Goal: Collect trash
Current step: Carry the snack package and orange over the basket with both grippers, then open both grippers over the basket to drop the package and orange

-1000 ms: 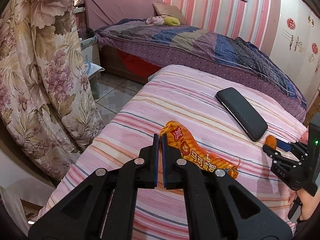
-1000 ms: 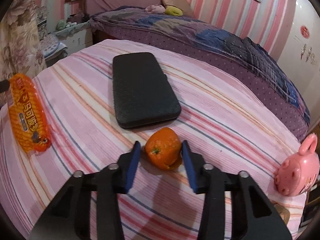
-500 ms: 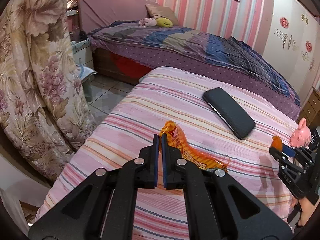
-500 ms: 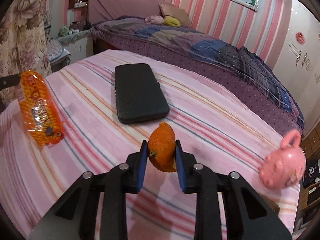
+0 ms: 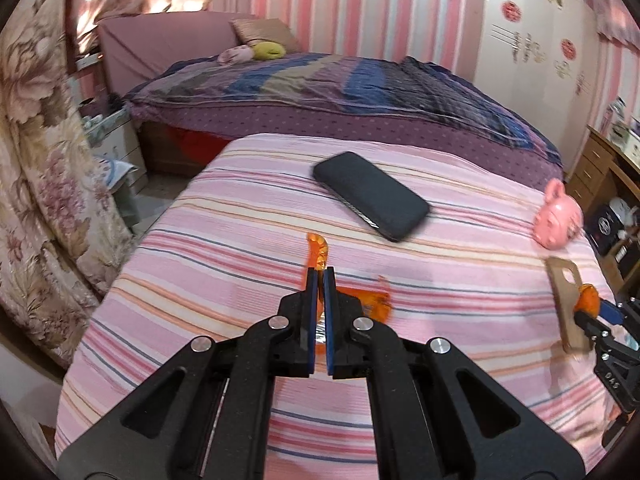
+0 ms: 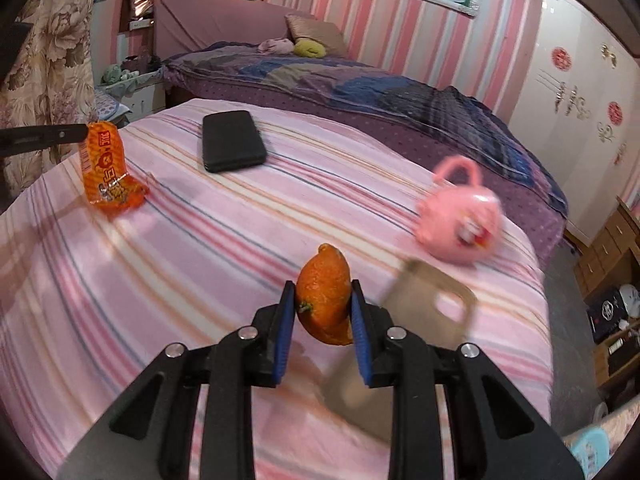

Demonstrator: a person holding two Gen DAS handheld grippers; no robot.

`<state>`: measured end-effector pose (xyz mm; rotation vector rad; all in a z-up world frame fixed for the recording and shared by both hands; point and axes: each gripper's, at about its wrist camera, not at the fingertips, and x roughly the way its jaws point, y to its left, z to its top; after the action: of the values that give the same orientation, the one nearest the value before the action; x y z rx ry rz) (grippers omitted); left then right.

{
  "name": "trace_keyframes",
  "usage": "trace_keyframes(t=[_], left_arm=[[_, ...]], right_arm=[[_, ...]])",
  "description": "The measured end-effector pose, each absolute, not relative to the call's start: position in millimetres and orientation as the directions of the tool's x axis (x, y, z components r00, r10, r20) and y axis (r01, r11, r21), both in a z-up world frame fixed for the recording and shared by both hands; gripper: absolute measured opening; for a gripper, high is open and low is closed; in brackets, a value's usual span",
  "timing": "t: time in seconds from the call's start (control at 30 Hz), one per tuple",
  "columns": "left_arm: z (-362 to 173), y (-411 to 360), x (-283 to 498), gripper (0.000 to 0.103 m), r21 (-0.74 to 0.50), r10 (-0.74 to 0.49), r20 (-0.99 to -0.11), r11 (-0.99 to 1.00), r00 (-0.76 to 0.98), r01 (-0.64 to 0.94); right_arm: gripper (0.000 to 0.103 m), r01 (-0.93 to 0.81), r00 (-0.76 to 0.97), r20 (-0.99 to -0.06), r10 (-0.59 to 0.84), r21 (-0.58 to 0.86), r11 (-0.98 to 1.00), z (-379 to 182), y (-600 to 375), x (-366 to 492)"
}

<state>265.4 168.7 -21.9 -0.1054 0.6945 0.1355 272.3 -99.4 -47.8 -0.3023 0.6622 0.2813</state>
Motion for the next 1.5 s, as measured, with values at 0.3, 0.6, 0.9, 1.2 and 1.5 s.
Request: trace_keyframes(t=[0.3, 0.6, 0.9, 1.2, 1.5], left_arm=[[-18.3, 106.2, 250.1, 0.002, -0.043, -0.006, -0.622, 0.999, 0.783, -0.027], [-8.1, 36.6, 225.1, 0.002, -0.063, -0.129, -0.587, 0.992, 0.799, 0.113], [22.0, -42.6, 197.2, 0.002, -0.1, -0.268, -0.516, 0.962, 0.813, 0.254], [45.6, -142.7, 175.2, 0.002, -0.111, -0.393, -0.499, 0.913, 0.772, 0.392], [60.7, -241.2, 146.7, 0.002, -0.098, -0.505, -0.469, 0.845, 0.725, 0.525]], right_arm=[[0.027, -0.263, 0.775, -0.619, 0.126, -0.135, 0.955, -47.1, -166.1, 224.0], [0.027, -0.173, 0.804, -0.59, 0.076, -0.111, 0.979, -43.5, -227.1, 186.8], [0.027, 0.009, 0.829, -0.557, -0.054, -0.083, 0.997, -35.0, -312.0, 148.8], [0.027, 0.196, 0.834, -0.526, -0.164, 0.005, 0.981, -34.1, -406.9, 118.2], [0.027, 0.315, 0.821, -0.517, -0.243, 0.054, 0.948, -42.7, -468.2, 108.6]])
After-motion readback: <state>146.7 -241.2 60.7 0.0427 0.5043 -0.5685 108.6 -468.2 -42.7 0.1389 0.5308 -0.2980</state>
